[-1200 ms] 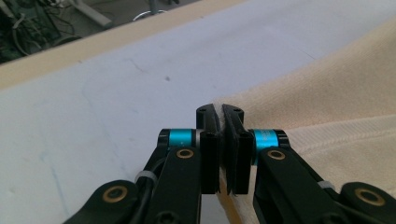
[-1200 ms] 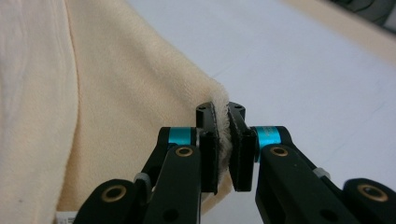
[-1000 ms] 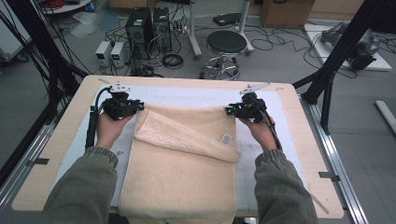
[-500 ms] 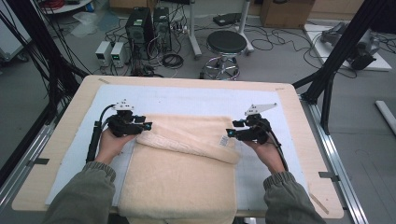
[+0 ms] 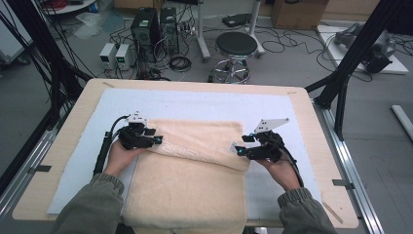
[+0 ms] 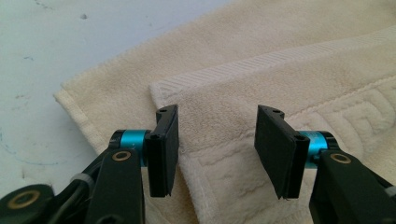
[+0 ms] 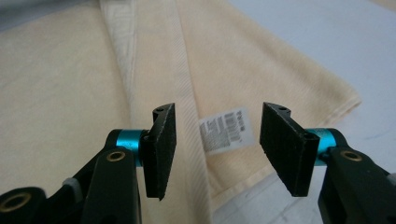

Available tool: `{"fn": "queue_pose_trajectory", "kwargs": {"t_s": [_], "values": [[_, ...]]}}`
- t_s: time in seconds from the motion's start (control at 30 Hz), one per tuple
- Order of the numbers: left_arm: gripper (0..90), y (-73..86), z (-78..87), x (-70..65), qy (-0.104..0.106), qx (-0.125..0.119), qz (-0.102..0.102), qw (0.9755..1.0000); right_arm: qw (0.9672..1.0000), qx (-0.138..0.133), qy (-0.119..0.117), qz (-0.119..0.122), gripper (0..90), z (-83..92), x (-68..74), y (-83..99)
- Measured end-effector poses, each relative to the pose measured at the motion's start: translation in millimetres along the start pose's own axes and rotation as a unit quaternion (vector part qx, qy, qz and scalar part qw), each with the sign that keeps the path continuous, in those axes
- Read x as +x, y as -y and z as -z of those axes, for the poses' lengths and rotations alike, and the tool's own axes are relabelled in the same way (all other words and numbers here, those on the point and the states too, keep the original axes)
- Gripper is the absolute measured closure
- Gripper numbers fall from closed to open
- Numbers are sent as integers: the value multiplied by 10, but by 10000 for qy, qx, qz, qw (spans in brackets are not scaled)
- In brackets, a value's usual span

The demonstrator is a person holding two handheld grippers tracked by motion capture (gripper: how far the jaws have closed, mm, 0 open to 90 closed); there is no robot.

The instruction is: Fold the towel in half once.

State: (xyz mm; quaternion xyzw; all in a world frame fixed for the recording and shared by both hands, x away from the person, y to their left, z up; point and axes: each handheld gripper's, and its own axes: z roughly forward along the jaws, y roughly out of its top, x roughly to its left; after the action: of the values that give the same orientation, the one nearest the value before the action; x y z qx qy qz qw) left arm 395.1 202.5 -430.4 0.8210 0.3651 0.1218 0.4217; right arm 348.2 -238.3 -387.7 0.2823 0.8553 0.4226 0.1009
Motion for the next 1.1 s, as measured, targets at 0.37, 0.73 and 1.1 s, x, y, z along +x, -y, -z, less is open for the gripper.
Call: {"fn": "queue_pose_trajectory", "kwargs": {"t_s": [0.37,0.73,1.1], "values": [[839,50,15,-65,-92,35,-186,9998,9977,597,-301,-135,619,-221,52,297],[853,-30,444,-198,48,-544,-428,9976,9979,262,-591,-29,876,-68,129,258],[855,267,928,-531,185,-1015,-798,9915,9958,-101,-807,412,880,219,446,193]]}}
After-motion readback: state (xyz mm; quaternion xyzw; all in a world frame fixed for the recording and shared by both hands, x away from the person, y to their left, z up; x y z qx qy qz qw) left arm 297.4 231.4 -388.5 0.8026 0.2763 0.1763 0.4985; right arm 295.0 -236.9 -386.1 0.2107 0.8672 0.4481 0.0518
